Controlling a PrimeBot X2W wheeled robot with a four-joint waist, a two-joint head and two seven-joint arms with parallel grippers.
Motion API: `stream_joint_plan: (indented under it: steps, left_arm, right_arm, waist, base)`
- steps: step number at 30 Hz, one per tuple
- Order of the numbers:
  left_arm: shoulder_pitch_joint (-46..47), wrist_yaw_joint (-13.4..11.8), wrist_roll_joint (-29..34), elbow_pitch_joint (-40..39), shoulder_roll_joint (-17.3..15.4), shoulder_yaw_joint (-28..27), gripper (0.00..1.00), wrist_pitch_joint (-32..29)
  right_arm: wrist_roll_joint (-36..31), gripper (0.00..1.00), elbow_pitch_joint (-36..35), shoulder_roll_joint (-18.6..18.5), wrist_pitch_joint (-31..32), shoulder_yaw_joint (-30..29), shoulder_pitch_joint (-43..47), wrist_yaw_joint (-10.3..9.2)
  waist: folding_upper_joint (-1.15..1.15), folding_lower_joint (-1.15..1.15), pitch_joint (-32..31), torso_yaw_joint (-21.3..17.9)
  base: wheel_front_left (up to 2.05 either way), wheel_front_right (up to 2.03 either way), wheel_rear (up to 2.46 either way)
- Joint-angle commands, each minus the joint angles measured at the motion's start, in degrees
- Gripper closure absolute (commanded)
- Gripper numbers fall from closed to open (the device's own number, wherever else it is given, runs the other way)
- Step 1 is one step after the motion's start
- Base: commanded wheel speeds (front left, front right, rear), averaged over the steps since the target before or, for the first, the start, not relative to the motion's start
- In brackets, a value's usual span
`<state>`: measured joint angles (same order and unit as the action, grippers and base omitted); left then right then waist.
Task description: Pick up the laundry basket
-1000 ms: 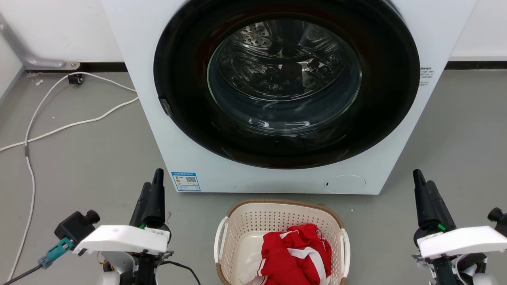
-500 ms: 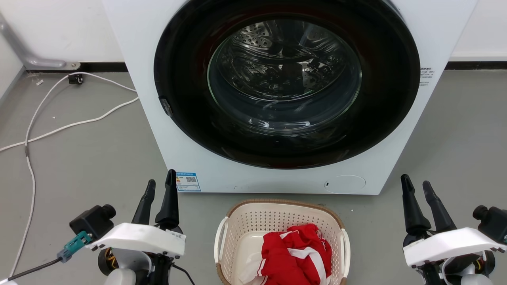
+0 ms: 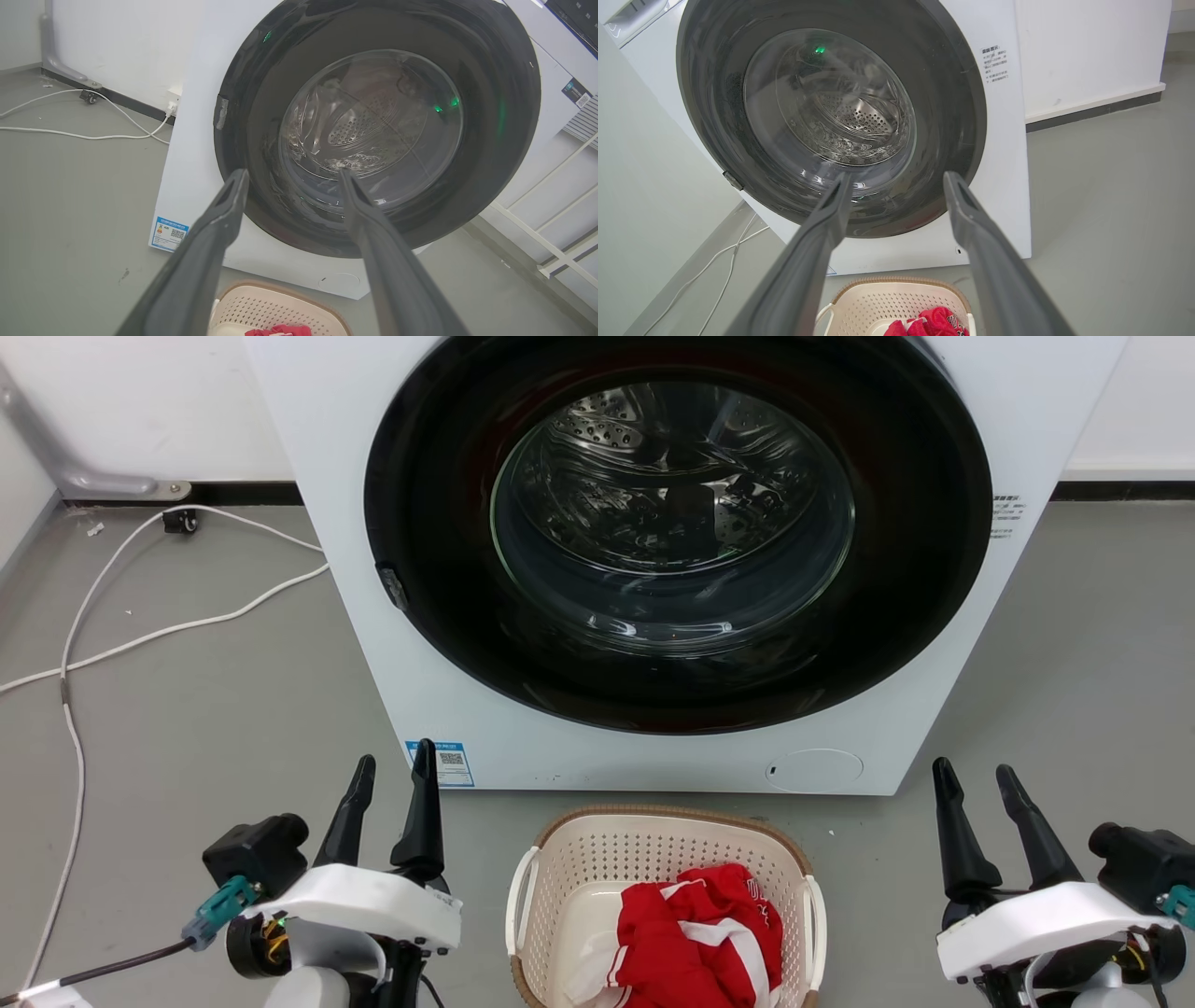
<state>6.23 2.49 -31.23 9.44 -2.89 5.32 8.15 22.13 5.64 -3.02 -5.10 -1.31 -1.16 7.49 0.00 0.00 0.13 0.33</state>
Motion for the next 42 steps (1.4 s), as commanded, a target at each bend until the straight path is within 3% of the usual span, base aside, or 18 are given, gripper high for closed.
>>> stream_joint_plan:
  steps: [1,19,42]
  left_arm:
    - [1.29,-0.22,1.57,-0.25,-0.07,0.24,0.00,0.51]
    - [1.61,-1.53,12.66,1.26,-0.11,2.32,0.00,3.00]
    - [2.04,-2.54,22.29,3.06,-0.07,3.48,0.00,5.59]
  right_arm:
    - [-1.62,0.00,-0.85,0.05,-0.55,0.07,-0.16,0.00]
    - [-12.40,0.00,-1.08,0.11,-1.95,-0.80,0.85,0.00]
    - [-22.15,0.00,-1.35,0.19,-4.21,-1.12,1.31,-0.01]
  waist:
    - [0.00,0.00,0.01,-0.01]
    - [0.00,0.00,-0.23,0.21]
    - [0.00,0.00,-0.21,0.27]
  base:
    - [0.00,0.00,0.00]
    - [0.00,0.00,0.00]
    - [0.00,0.00,0.00]
